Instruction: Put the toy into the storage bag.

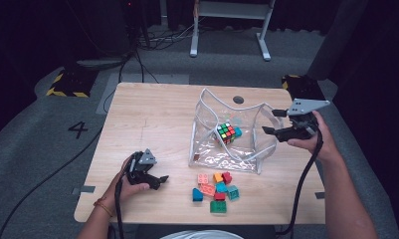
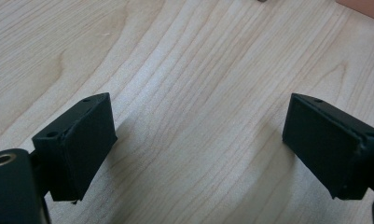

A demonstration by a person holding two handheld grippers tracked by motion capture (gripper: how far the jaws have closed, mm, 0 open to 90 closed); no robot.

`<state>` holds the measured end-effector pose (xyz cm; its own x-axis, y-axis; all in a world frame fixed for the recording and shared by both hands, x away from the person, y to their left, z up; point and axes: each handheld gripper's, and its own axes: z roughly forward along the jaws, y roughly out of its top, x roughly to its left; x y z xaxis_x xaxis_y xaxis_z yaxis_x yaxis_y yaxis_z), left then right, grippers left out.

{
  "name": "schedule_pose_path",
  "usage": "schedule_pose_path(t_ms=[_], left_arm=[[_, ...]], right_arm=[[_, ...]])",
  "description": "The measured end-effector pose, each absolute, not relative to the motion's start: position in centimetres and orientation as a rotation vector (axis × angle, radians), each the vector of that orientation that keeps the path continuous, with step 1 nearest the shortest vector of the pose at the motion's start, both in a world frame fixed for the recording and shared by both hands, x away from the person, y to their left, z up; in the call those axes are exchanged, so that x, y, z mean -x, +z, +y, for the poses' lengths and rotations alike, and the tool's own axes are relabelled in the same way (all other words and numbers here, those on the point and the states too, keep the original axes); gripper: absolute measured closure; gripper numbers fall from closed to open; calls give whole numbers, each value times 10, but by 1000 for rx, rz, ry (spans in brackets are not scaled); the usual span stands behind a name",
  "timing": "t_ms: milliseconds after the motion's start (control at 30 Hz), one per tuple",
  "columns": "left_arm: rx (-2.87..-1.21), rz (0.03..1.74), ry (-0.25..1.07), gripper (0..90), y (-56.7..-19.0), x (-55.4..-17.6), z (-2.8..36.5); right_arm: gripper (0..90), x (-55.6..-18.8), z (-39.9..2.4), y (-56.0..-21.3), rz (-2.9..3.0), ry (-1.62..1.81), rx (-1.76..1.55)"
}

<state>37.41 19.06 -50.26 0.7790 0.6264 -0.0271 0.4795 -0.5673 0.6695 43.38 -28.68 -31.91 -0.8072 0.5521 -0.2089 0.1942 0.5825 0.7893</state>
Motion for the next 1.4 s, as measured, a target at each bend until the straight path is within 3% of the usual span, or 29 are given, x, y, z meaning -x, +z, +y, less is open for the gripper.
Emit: schedule_pose_path(t_ms=[633,1400], left_arm=[[-2284,817,278,95,-503,-374,191],[-2284,819,280,95,-503,-374,191]], right_arm=[[292,-375,-342,-348,2262,1225,-648],[326,-349,-314,-453,2504,1198,-699]])
